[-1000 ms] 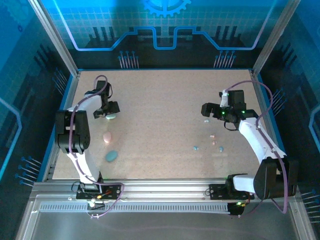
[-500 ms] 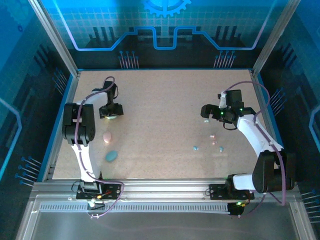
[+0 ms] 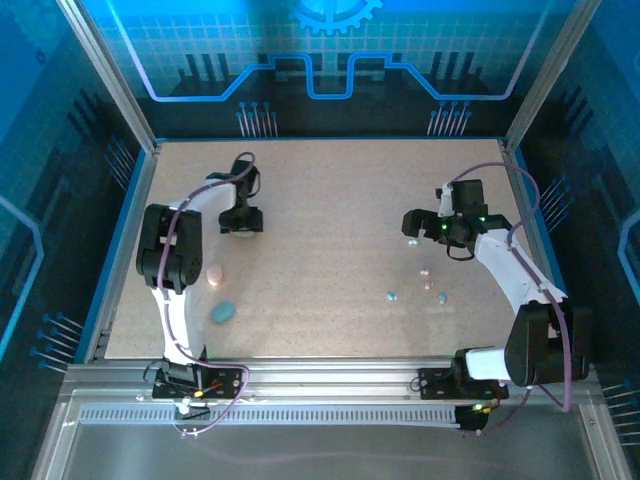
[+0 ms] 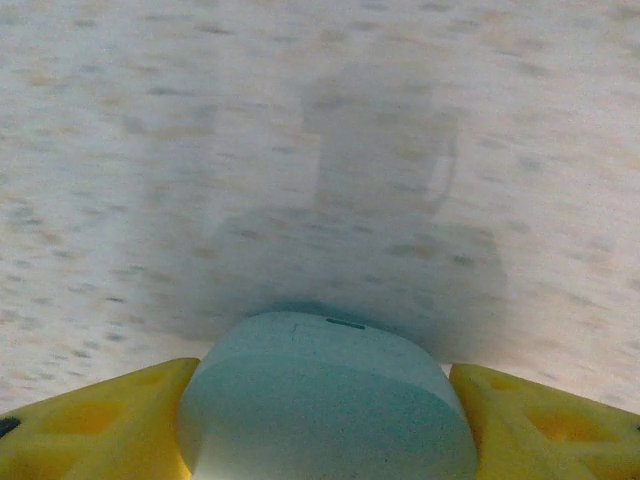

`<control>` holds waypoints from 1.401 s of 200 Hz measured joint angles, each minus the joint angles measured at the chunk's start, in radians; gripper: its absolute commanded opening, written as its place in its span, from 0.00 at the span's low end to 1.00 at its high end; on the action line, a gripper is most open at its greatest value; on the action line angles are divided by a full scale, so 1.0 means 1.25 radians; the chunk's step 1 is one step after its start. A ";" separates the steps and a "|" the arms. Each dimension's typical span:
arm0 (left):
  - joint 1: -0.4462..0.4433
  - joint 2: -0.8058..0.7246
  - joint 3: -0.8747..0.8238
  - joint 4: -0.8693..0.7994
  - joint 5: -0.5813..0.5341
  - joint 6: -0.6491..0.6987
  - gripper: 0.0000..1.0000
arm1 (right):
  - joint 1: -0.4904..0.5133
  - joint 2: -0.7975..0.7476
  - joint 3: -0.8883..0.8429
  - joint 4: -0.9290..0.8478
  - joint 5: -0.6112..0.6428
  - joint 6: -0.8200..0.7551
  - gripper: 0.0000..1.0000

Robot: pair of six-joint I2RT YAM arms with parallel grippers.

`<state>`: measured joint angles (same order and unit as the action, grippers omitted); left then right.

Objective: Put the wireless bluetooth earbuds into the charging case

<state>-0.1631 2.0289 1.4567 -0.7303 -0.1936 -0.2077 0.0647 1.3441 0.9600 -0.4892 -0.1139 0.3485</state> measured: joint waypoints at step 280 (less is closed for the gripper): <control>-0.457 -0.067 -0.037 0.112 0.042 -0.164 0.92 | 0.080 -0.114 -0.281 0.359 -0.083 -0.036 0.78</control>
<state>-0.7349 1.9457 1.4109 -0.5900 -0.1410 -0.4122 0.1650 1.2022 0.6083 -0.0410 -0.2180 0.3031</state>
